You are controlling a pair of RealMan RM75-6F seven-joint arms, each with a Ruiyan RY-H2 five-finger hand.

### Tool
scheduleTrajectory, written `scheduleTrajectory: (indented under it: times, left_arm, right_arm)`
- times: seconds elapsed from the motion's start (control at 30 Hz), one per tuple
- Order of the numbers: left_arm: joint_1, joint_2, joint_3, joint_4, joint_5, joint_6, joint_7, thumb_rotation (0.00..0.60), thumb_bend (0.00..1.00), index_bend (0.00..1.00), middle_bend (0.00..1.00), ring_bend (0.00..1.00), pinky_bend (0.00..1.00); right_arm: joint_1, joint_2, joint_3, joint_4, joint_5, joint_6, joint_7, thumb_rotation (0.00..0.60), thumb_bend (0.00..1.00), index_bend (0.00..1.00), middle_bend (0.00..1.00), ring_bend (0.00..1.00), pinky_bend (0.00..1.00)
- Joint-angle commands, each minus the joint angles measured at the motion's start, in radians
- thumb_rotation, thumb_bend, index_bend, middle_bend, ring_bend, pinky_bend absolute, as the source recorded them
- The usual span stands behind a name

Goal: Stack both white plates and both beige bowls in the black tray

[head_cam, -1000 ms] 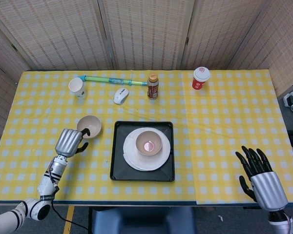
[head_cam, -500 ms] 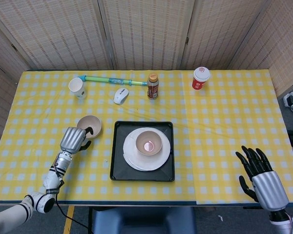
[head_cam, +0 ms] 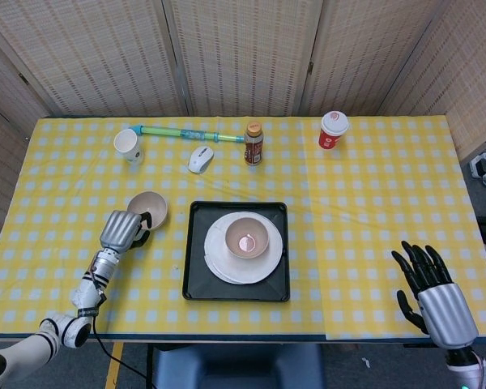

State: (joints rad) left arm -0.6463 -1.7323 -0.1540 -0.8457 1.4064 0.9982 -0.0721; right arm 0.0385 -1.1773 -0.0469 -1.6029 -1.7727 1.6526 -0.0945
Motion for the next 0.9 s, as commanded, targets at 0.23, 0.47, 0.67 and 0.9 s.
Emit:
scheduleTrajectory:
  times: [0.23,0.47,0.67,0.9]
  left_arm:
    - [0.001,-0.001,0.028,0.004,0.050,0.073,-0.039,0.600,0.45,0.58,1.00,1.00,1.00]
    - [0.040,0.054,0.051,-0.152,0.096,0.196,0.029,0.600,0.46,0.58,1.00,1.00,1.00]
    - [0.070,0.101,0.077,-0.359,0.151,0.286,0.160,0.600,0.46,0.58,1.00,1.00,1.00]
    - [0.087,0.104,0.087,-0.524,0.194,0.342,0.317,0.600,0.46,0.59,1.00,1.00,1.00]
  right_arm:
    - [-0.008,0.001,0.001,0.003,-0.014,0.011,0.001,0.600,0.56,0.03,0.00,0.00,0.00]
    - [-0.021,0.000,-0.010,0.003,-0.051,0.035,-0.002,0.600,0.56,0.03,0.00,0.00,0.00]
    - [-0.032,0.003,-0.029,0.000,-0.107,0.062,-0.002,0.600,0.56,0.03,0.00,0.00,0.00]
    - [-0.047,0.013,-0.047,0.003,-0.164,0.101,0.011,0.600,0.56,0.03,0.00,0.00,0.00]
